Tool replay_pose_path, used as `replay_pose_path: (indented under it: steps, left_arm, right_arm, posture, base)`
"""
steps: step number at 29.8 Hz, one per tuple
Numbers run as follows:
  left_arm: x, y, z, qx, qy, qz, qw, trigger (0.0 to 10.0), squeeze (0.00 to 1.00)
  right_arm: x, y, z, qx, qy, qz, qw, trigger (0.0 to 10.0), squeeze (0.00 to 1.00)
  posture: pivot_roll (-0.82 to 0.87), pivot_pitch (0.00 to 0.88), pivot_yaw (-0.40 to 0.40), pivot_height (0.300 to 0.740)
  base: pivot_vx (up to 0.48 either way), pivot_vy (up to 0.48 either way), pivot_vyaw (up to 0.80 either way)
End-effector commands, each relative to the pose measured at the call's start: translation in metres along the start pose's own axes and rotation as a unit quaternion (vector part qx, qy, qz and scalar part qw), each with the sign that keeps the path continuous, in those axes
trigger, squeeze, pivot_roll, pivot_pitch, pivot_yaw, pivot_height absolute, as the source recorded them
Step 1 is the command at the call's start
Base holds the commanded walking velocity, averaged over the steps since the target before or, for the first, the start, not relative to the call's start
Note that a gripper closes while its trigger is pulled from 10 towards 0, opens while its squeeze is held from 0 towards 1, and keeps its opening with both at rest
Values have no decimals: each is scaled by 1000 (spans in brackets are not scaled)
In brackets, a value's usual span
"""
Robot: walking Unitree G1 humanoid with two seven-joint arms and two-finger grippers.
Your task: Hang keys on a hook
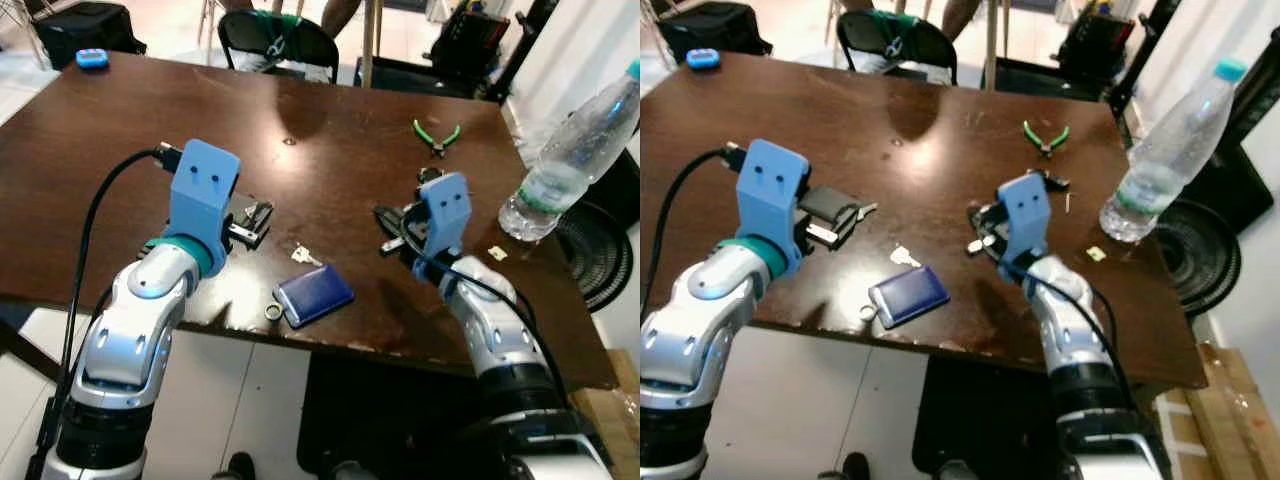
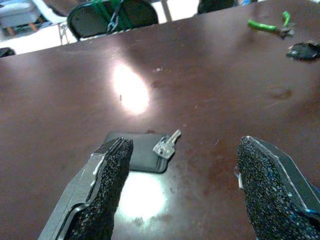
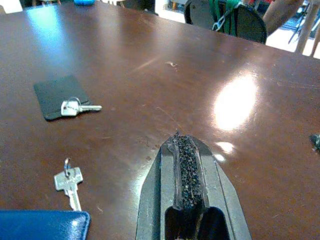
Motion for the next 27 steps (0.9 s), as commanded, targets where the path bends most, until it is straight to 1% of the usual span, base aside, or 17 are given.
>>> replay_pose_path:
  steps: [1,2,3,4,5,7,9,12,20,23,24,27]
  left_arm:
    - [-1,2,0,0,3,1,1000,10000,0]
    - [-1,2,0,0,3,1,1000,10000,0]
    - [-1,2,1,3,5,1,1000,10000,0]
    - [-1,2,1,3,5,1,1000,10000,0]
    - [-1,2,3,5,6,1,1000,10000,0]
    - [-1,2,5,8,9,3,1000,10000,0]
    - [-1,2,5,8,9,3,1000,10000,0]
    - [-1,2,7,11,10,4,1000,10000,0]
    - [-2,0,7,15,8,5,1000,10000,0]
    - [-3,0,8,15,8,5,1000,10000,0]
    - [-3,0,8,17,9,7,1000,10000,0]
    - [-5,0,9,18,10,9,1000,10000,0]
  right_arm:
    - [-5,1,-7,-33,32,0,999,10000,0]
    - [-5,1,-7,-33,32,0,999,10000,0]
    - [-7,4,-11,-55,66,1,996,10000,0]
    - [-7,4,-11,-55,66,1,996,10000,0]
    - [-12,5,-14,-68,91,7,994,10000,0]
    - [-19,4,-12,-53,109,19,992,10000,0]
    - [-19,4,-12,-53,109,19,992,10000,0]
    - [-23,4,-7,-36,104,27,994,10000,0]
    - [-24,7,-4,-27,106,28,994,10000,0]
    - [-24,8,-3,-24,103,27,994,10000,0]
    - [-25,8,-1,-23,93,28,995,10000,0]
    - [-29,10,2,-19,85,33,996,10000,0]
  posture:
    - [-133,81,52,740]
    - [-133,81,52,740]
    - [-126,87,56,740]
    - [-126,87,56,740]
    - [-123,89,57,740]
    - [-118,95,57,740]
    - [-118,95,57,740]
    - [-115,102,53,740]
    - [-110,106,51,740]
    - [-109,109,52,740]
    - [-108,112,53,740]
    - [-108,112,53,740]
  base:
    - [0,0,0]
    - [0,0,0]
    - [0,0,0]
    - [0,0,0]
    - [0,0,0]
    - [0,0,0]
    - [0,0,0]
    - [0,0,0]
    - [0,0,0]
    - [0,0,0]
    - [0,0,0]
    - [0,0,0]
Point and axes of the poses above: a point about 5 cm out from each wrist's last joint towards the gripper, its own y axis pointing out of the wrist towards the gripper, its own x axis along the axis of the wrist's last joint, z = x × y, the point moved 1 cm from there along y, pointing out of the wrist towards the gripper, and after that the axes turned 4 degrees about y, right-handed, at the moved point
